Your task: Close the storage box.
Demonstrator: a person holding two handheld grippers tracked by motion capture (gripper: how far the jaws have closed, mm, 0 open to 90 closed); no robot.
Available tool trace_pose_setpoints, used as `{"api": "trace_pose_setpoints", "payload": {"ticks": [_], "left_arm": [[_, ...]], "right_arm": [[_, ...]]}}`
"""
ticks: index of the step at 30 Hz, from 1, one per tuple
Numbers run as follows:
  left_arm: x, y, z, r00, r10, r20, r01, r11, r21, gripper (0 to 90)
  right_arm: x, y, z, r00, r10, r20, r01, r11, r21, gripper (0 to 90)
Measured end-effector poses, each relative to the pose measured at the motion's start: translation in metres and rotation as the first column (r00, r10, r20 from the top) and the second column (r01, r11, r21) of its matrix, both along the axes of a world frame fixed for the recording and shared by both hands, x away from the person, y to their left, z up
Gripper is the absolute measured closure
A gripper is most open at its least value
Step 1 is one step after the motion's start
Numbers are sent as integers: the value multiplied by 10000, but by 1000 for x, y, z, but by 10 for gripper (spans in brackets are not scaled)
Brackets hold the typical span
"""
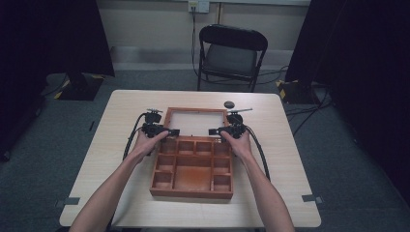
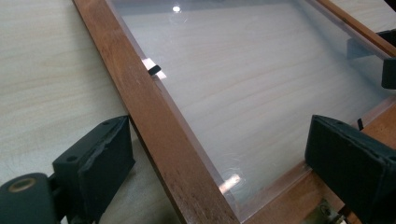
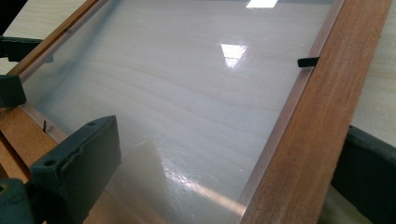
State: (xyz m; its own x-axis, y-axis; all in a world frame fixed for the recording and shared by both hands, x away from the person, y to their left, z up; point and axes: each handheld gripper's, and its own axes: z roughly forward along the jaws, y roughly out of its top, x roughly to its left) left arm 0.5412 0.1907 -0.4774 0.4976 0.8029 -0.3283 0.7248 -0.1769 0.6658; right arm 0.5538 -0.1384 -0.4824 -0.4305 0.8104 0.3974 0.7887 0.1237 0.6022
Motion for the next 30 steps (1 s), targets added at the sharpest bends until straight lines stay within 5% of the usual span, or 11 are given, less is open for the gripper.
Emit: {"api": "trace_pose_setpoints", "payload": {"ticks": [16, 18, 30], "left_arm": [[5, 2, -6, 9976, -74, -682, 20, 9969, -789, 67], [6, -2, -4, 9974, -52, -725, 8, 9982, -607, 62], [6, -2, 1, 9982, -360, -475, 329, 9973, -662, 100]], "right_arm": [[-2, 1, 2, 9998, -159, 83, 160, 9997, -204, 15], [-2, 1, 2, 9998, -177, 87, 179, 9996, -220, 16], [-4, -3, 15, 9973, -165, 713, 199, 9987, -472, 128]]}}
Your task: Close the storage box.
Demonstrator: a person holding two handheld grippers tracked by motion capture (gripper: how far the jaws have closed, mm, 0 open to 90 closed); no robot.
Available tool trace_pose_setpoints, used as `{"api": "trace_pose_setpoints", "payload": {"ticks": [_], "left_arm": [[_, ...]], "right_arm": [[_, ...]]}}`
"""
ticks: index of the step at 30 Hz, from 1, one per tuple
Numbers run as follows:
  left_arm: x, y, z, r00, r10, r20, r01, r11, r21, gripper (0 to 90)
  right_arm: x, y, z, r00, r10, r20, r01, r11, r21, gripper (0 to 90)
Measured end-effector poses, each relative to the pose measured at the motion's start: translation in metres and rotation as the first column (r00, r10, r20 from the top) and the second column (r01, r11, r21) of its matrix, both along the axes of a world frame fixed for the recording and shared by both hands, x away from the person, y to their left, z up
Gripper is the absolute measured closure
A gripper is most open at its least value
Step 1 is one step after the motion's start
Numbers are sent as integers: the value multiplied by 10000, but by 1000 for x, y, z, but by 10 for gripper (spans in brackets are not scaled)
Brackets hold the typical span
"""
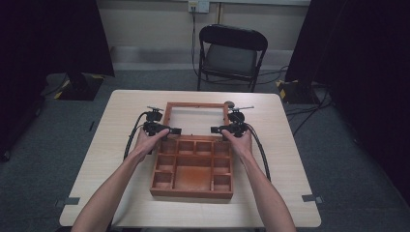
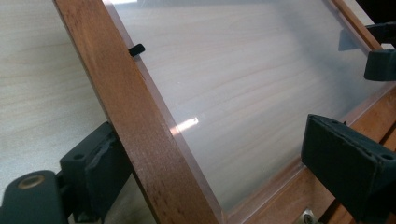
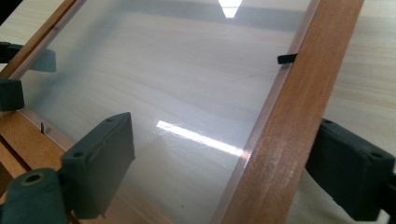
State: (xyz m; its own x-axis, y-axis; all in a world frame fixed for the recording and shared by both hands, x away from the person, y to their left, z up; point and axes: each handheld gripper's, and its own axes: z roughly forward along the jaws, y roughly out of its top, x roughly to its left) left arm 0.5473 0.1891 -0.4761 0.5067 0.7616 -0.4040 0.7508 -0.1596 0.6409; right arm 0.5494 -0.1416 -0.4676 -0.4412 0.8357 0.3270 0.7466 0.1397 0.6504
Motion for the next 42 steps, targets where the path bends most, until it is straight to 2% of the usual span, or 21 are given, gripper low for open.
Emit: {"api": "trace_pose_setpoints", "payload": {"ticks": [2, 3, 7, 8, 11, 12, 15, 16, 17, 18, 28, 31, 35, 36, 38, 42], "left_arm": [[0, 0, 1, 10000, -16, 73, 15, 10000, 52, 102], [-2, 0, 3, 9995, 83, 308, -85, 9999, 88, 116], [-3, 1, 6, 9988, 131, 467, -139, 9998, 149, 162], [-5, 1, 10, 9978, 163, 643, -179, 9995, 241, 171], [-6, 1, 12, 9966, 166, 806, -189, 9994, 281, 189], [-7, 3, 15, 9956, 175, 921, -179, 9998, 36, 197], [-8, 5, 18, 9942, 163, 1060, -161, 9999, -34, 214], [-10, 7, 21, 9929, 143, 1183, -134, 9999, -77, 232], [-10, 7, 21, 9929, 143, 1183, -134, 9999, -77, 239], [-11, 8, 22, 9923, 158, 1228, -146, 9998, -103, 249], [-20, 12, 34, 9856, 255, 1673, -233, 9996, -152, 318], [-21, 14, 35, 9846, 226, 1736, -200, 9997, -164, 350], [-26, 15, 38, 9828, 465, 1789, -381, 9980, -500, 356], [-28, 15, 40, 9803, 418, 1928, -354, 9987, -365, 365], [-29, 15, 41, 9798, 406, 1956, -349, 9989, -324, 372], [-33, 17, 44, 9774, 350, 2083, -267, 9987, -429, 398]], "right_arm": [[-1, -1, 1, 10000, -60, 34, 60, 10000, 3, 139], [-2, -1, 4, 9998, -30, 184, 31, 10000, -72, 150], [-4, -1, 9, 9991, -102, 408, 110, 9998, -182, 172], [-6, -2, 12, 9991, -172, 378, 169, 9998, 70, 171], [-8, -3, 18, 9985, -203, 515, 193, 9996, 202, 174], [-9, -4, 20, 9983, -227, 531, 212, 9994, 281, 174], [-11, -5, 25, 9976, -293, 628, 263, 9985, 478, 187], [-13, -6, 28, 9968, -325, 732, 289, 9984, 495, 221], [-13, -6, 28, 9968, -325, 732, 289, 9984, 495, 221], [-14, -7, 31, 9950, -378, 924, 337, 9984, 455, 261], [-23, -12, 44, 9904, -464, 1304, 398, 9978, 527, 367], [-25, -12, 46, 9894, -483, 1366, 408, 9975, 572, 367], [-31, -13, 49, 9865, -621, 1513, 514, 9960, 737, 387], [-33, -14, 49, 9854, -636, 1579, 515, 9955, 794, 400], [-34, -14, 50, 9851, -631, 1598, 503, 9953, 827, 402], [-39, -14, 53, 9838, -637, 1677, 496, 9950, 870, 401]]}}
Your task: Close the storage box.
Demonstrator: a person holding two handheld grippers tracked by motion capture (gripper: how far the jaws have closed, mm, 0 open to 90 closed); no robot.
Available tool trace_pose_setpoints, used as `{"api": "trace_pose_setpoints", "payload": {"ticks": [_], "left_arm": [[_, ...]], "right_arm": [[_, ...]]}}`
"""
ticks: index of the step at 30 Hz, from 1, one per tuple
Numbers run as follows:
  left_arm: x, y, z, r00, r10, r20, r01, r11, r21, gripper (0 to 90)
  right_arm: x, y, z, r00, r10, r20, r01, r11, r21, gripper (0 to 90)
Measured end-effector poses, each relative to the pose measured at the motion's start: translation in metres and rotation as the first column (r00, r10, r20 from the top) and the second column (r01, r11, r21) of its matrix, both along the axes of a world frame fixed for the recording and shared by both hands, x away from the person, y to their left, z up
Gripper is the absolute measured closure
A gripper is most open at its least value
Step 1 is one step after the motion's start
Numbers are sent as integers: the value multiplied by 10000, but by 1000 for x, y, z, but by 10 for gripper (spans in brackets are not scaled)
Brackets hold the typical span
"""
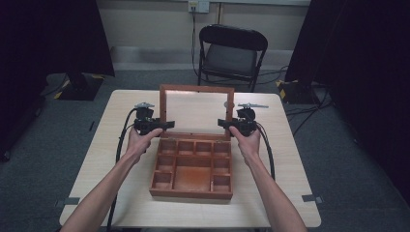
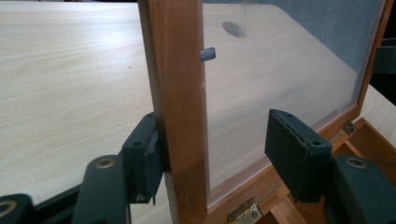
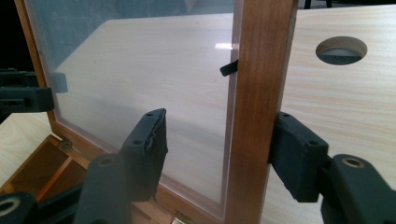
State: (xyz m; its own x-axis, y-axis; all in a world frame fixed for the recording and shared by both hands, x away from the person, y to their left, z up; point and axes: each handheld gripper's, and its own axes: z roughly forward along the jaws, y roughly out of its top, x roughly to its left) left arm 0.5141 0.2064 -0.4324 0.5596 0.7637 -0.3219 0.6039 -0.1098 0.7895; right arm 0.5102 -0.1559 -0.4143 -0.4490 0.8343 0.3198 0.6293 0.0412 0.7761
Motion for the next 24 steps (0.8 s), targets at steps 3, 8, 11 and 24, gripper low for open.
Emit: {"api": "trace_pose_setpoints", "payload": {"ticks": [3, 8, 11, 24], "left_arm": [[-6, 0, 2, 9997, -28, 230, 24, 9999, 163, 406], [-11, 3, 5, 9992, -163, 364, 150, 9992, 357, 418], [-12, 4, 6, 9991, -177, 378, 162, 9991, 384, 435], [-21, 3, 19, 9957, -589, 717, 565, 9978, 344, 448]], "right_arm": [[-3, 0, 2, 10000, -15, 51, 15, 10000, 64, 410], [-6, 3, 3, 9998, -88, 189, 85, 9999, 143, 399], [-7, 3, 5, 9999, -28, 167, 25, 9998, 197, 400], [-23, 0, 17, 9990, 373, 257, -377, 9992, 138, 397]]}}
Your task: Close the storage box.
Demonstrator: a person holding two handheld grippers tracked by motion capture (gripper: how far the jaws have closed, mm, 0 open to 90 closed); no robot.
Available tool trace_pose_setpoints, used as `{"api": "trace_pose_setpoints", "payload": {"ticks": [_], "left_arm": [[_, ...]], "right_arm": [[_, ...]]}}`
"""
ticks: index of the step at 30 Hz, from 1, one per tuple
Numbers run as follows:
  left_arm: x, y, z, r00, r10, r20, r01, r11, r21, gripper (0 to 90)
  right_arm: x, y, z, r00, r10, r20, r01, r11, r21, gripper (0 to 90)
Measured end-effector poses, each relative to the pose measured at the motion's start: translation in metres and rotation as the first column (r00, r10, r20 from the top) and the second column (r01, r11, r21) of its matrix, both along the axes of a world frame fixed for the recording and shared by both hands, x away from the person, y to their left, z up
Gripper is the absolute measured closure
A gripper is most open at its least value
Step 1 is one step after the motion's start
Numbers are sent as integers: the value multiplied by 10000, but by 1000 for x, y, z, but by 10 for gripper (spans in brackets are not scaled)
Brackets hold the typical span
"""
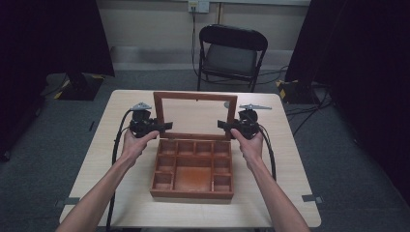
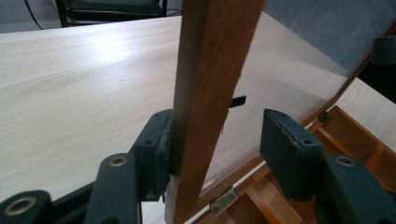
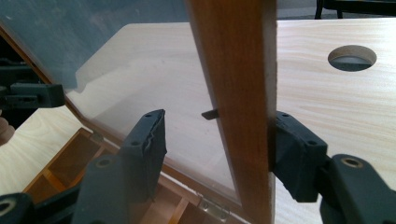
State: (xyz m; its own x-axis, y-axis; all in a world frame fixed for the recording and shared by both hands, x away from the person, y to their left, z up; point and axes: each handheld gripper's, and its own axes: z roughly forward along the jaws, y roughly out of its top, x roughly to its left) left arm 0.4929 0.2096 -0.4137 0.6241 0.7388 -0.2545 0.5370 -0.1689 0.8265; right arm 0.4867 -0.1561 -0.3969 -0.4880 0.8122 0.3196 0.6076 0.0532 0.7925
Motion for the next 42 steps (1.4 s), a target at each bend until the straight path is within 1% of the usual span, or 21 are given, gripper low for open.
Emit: {"api": "trace_pose_setpoints", "payload": {"ticks": [5, 6, 7, 10, 11, 12, 16, 20, 21, 22, 25, 26, 30, 32, 33, 34, 35, 36, 39, 41, 42], "left_arm": [[-3, 1, 1, 9999, -135, 61, 135, 9999, -3, 445], [-4, 0, 1, 9999, -87, 55, 87, 9999, -106, 443], [-5, 0, 1, 9999, -33, 102, 34, 10000, -88, 441], [-6, 0, 1, 9999, -114, 116, 113, 9999, 73, 437], [-7, 1, 1, 9999, -99, 70, 101, 9998, -174, 433], [-7, 1, 1, 9999, -99, 70, 101, 9998, -174, 430], [-11, 1, 1, 9996, -200, 199, 203, 9997, -120, 427], [-13, 0, 2, 9995, -184, 256, 185, 9998, -44, 427], [-13, 1, 3, 9994, -263, 236, 261, 9996, 62, 427], [-13, 1, 3, 9994, -262, 244, 263, 9997, -12, 426], [-16, 0, 3, 9992, -289, 272, 289, 9996, 12, 414], [-17, 0, 4, 9992, -311, 265, 309, 9995, 89, 412], [-18, 0, 5, 9994, -259, 225, 258, 9997, 46, 408], [-18, 0, 5, 9994, -278, 220, 278, 9996, -30, 406], [-19, 0, 5, 9992, -307, 255, 304, 9995, 106, 405], [-19, 0, 5, 9992, -307, 255, 304, 9995, 106, 405], [-20, 0, 5, 9991, -317, 269, 317, 9995, 21, 405], [-20, 0, 5, 9990, -345, 281, 343, 9994, 77, 405], [-21, 0, 6, 9992, -273, 282, 273, 9996, 8, 403], [-21, 2, 6, 9991, -414, 97, 415, 9990, -186, 390], [-21, 2, 6, 9991, -414, 97, 415, 9990, -186, 385]], "right_arm": [[-5, -3, 1, 9999, 139, -33, -139, 9998, 105, 400], [-6, -4, 1, 9999, 157, -22, -157, 9998, 134, 400], [-7, -4, 1, 9999, 162, 4, -162, 9998, 83, 400], [-9, -4, 2, 9998, 178, 53, -179, 9998, 59, 386], [-10, -4, 2, 9998, 208, 33, -209, 9997, 139, 377], [-10, -4, 2, 9998, 208, 33, -209, 9997, 139, 377], [-13, -5, 2, 9994, 333, 30, -333, 9991, 247, 366], [-15, -5, 2, 9992, 387, 37, -388, 9991, 193, 364], [-15, -5, 2, 9991, 415, 49, -416, 9989, 221, 362], [-16, -6, 1, 9990, 453, 43, -454, 9987, 253, 362], [-18, -7, 1, 9986, 516, 68, -518, 9984, 239, 358], [-19, -7, 1, 9984, 555, 63, -557, 9981, 269, 351], [-20, -6, 0, 9984, 557, 45, -558, 9978, 361, 315], [-20, -5, 0, 9984, 560, 59, -562, 9980, 295, 310], [-20, -5, 0, 9982, 593, 33, -593, 9977, 316, 301], [-20, -5, 1, 9982, 591, 35, -592, 9976, 357, 301], [-20, -5, 1, 9982, 591, 35, -592, 9976, 357, 301], [-21, -7, 3, 9980, 636, 61, -638, 9969, 463, 298], [-22, -8, 5, 9980, 619, 108, -623, 9969, 487, 297], [-25, -8, 8, 9977, 660, 173, -666, 9971, 364, 297], [-25, -8, 8, 9977, 660, 173, -666, 9971, 364, 297]]}}
